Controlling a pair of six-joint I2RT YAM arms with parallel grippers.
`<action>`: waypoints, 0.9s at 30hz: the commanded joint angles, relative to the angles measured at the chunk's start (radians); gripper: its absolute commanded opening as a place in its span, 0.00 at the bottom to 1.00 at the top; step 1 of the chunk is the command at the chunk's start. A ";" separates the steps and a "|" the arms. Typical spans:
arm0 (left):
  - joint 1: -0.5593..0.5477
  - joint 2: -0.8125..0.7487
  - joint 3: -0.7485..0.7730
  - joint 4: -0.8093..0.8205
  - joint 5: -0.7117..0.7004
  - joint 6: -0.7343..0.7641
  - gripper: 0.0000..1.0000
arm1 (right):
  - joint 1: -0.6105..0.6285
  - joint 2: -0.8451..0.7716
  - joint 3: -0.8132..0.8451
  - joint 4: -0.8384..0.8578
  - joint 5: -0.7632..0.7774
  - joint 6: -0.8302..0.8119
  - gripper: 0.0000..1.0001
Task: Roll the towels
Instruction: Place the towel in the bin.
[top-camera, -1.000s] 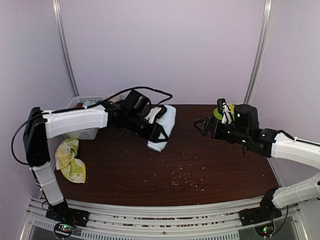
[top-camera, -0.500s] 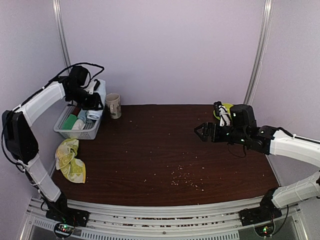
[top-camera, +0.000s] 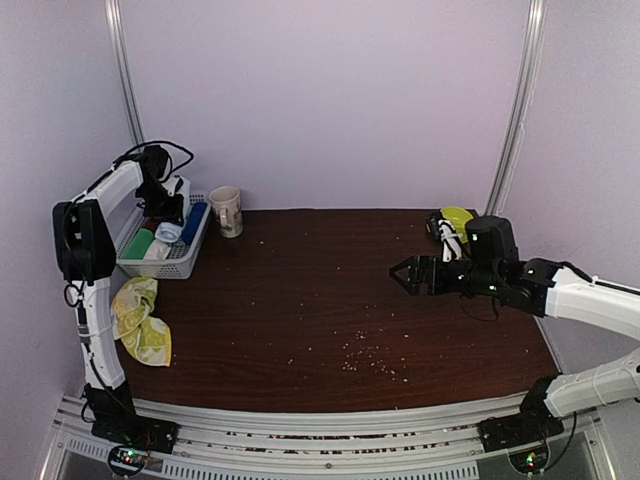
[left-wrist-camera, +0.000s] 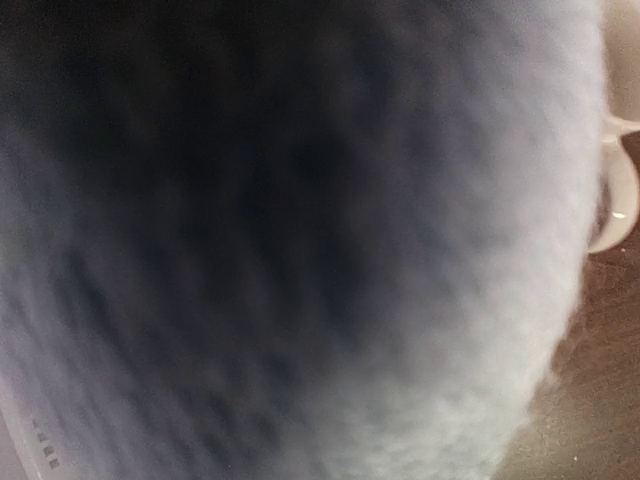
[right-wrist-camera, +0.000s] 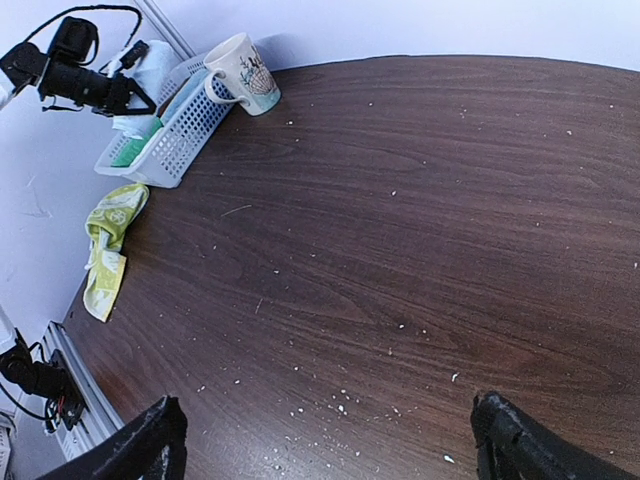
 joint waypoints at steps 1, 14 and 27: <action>0.017 0.083 0.101 -0.025 -0.011 0.033 0.00 | 0.004 -0.018 -0.022 0.043 -0.039 0.011 1.00; 0.018 0.042 -0.077 -0.090 -0.085 -0.055 0.00 | 0.015 -0.005 -0.027 0.048 -0.035 0.008 1.00; 0.041 0.033 -0.204 -0.124 -0.245 -0.054 0.00 | 0.026 -0.007 -0.022 0.050 -0.036 0.005 1.00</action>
